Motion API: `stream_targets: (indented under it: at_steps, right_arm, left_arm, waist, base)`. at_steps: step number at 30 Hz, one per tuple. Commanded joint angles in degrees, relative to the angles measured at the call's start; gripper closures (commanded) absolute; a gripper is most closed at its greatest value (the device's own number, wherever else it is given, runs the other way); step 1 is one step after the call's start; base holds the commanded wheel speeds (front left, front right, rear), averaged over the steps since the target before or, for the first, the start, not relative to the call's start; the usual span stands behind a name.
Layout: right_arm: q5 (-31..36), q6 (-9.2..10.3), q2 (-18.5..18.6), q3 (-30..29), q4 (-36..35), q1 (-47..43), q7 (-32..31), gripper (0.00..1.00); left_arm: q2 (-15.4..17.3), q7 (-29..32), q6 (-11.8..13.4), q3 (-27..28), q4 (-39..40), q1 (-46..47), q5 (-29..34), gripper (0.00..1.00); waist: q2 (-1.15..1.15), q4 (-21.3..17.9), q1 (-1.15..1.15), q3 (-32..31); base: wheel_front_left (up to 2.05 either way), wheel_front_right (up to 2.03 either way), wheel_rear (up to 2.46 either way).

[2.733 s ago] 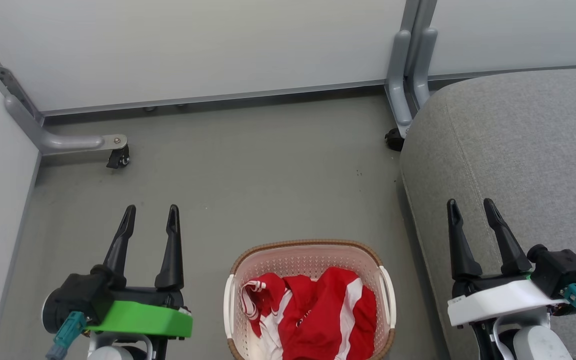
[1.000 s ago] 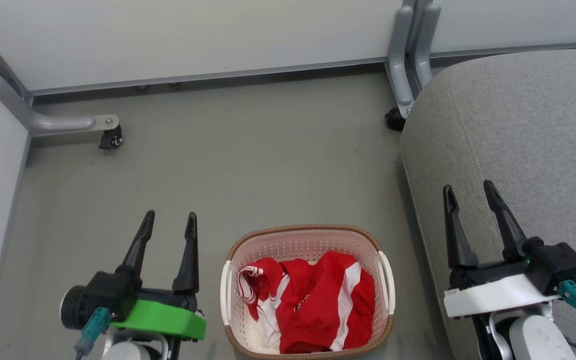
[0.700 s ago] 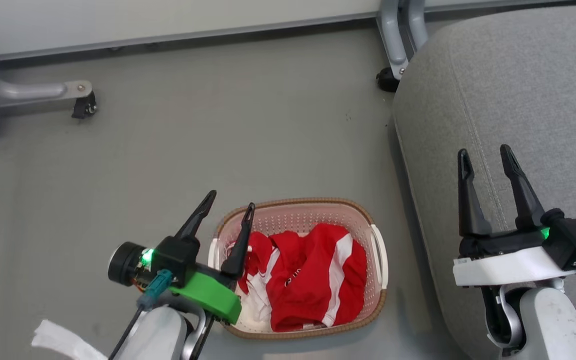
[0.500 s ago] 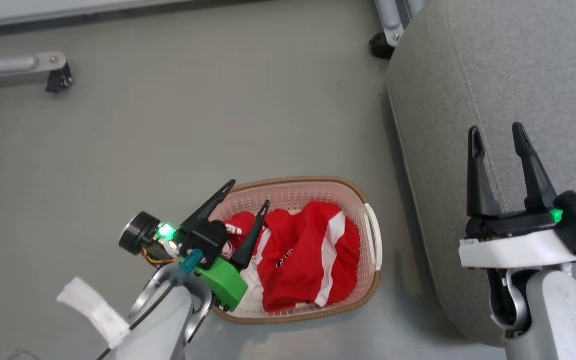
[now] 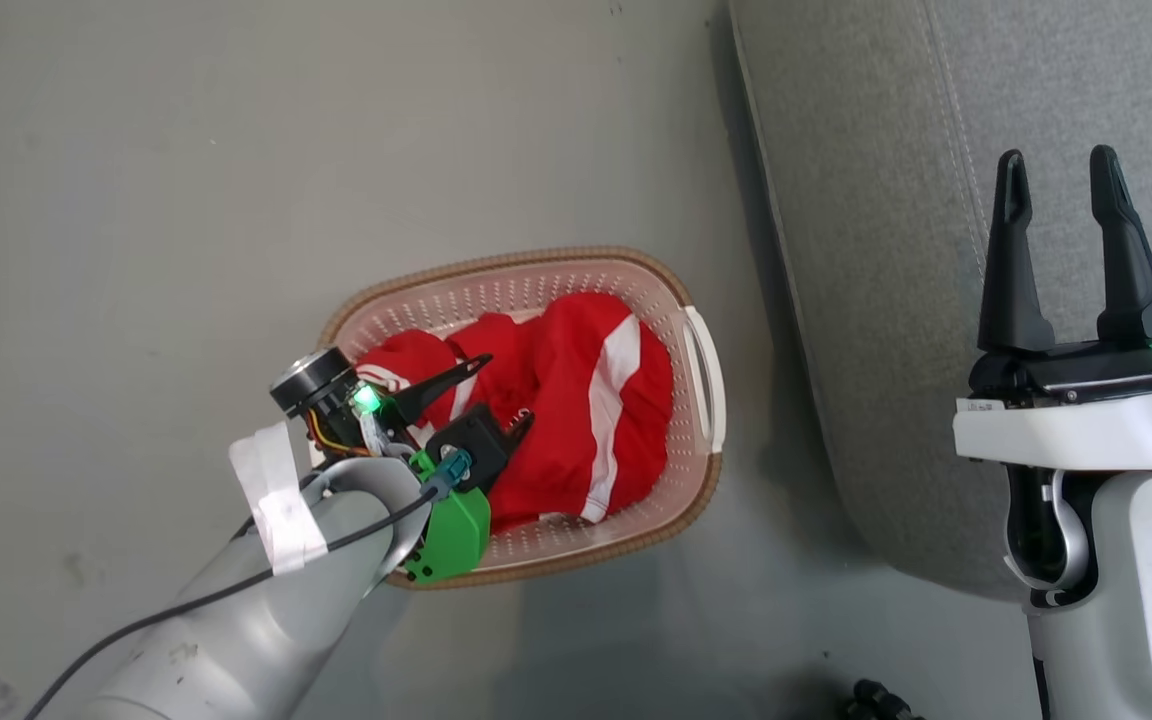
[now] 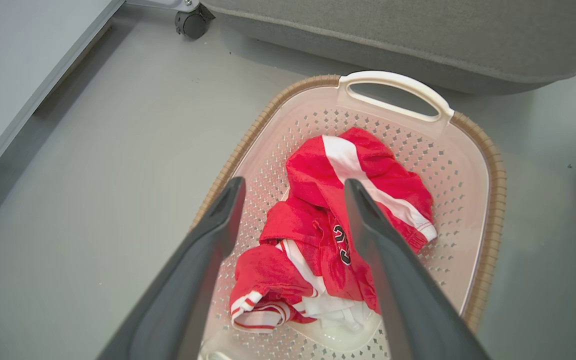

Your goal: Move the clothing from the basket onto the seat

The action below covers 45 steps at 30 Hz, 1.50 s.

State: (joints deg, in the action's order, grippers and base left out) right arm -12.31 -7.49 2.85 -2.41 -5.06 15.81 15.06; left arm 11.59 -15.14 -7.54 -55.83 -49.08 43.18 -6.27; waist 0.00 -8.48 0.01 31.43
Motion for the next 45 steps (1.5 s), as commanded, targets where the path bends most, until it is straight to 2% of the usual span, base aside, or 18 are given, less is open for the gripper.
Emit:
stream_targets:
  at_steps: [1, 7, 16, 21, 33, 34, 35, 41, 45]
  right_arm:
    - [-0.5, 0.00, 0.1, -0.1, -0.3, 1.0, 0.2, 0.00]
    - [-1.9, 0.00, 0.1, -0.4, -0.8, 1.9, 0.2, 0.00]
    - [-4.1, 0.00, 0.1, -1.0, -1.6, 4.1, 0.2, 0.00]
    - [-4.6, 0.00, 0.1, -1.0, -1.9, 5.0, 0.2, 0.00]
    - [-7.9, 0.00, 0.1, -1.5, -1.6, 5.7, 0.2, 0.00]
    - [-8.0, 0.00, 0.1, -1.3, -1.7, 5.6, 0.2, 0.00]
    - [-8.1, 0.00, 0.1, -1.2, -1.6, 5.5, 0.2, 0.00]
    - [-8.5, 0.00, 0.1, -1.4, -0.8, 5.1, 0.2, 0.00]
    - [-7.8, 0.00, 0.1, -1.7, -0.4, 4.6, 0.2, 0.00]
  left_arm:
    - [0.1, 0.0, 0.1, -1.2, -1.3, 1.9, -0.9, 0.00]
    - [-0.9, 0.0, 0.1, -8.2, -7.1, 7.6, -3.3, 0.00]
    - [-3.2, 0.6, 0.1, -14.4, -16.1, 13.1, -7.3, 0.00]
    - [-4.3, 0.9, 0.1, -15.8, -18.5, 14.9, -9.7, 0.00]
    - [-4.5, 0.6, 0.1, -17.4, -20.5, 17.0, -11.9, 0.00]
    - [-4.5, 0.6, 0.1, -17.4, -20.6, 16.8, -12.1, 0.14]
    - [-4.7, 0.9, 0.1, -17.5, -20.6, 16.4, -12.4, 1.00]
    - [-3.8, 2.1, 0.1, -17.6, -18.5, 14.1, -13.4, 1.00]
    - [-3.3, 0.7, 0.1, -17.6, -15.1, 13.2, -16.8, 1.00]
  waist:
    - [0.00, -3.3, -0.01, 4.9]
    - [0.00, -4.6, -0.01, 9.2]
    - [0.00, -5.9, -0.01, 15.5]
    - [0.00, -6.2, -0.01, 18.0]
    - [0.00, -7.0, -0.01, 21.8]
    - [0.00, -7.2, -0.01, 22.0]
    - [0.00, -7.3, -0.01, 22.0]
    - [0.00, -7.9, -0.01, 21.0]
    - [0.00, -7.1, -0.01, 18.8]
  base:
    - [0.00, 0.00, 0.00]
    - [0.00, 0.00, 0.00]
    - [0.00, 0.00, 0.00]
    - [0.00, 0.00, 0.00]
    - [0.00, 0.00, 0.00]
    - [0.00, 0.00, 0.00]
    - [0.00, 0.00, 0.00]
    - [0.00, 0.00, 0.00]
    - [0.00, 0.00, 0.00]
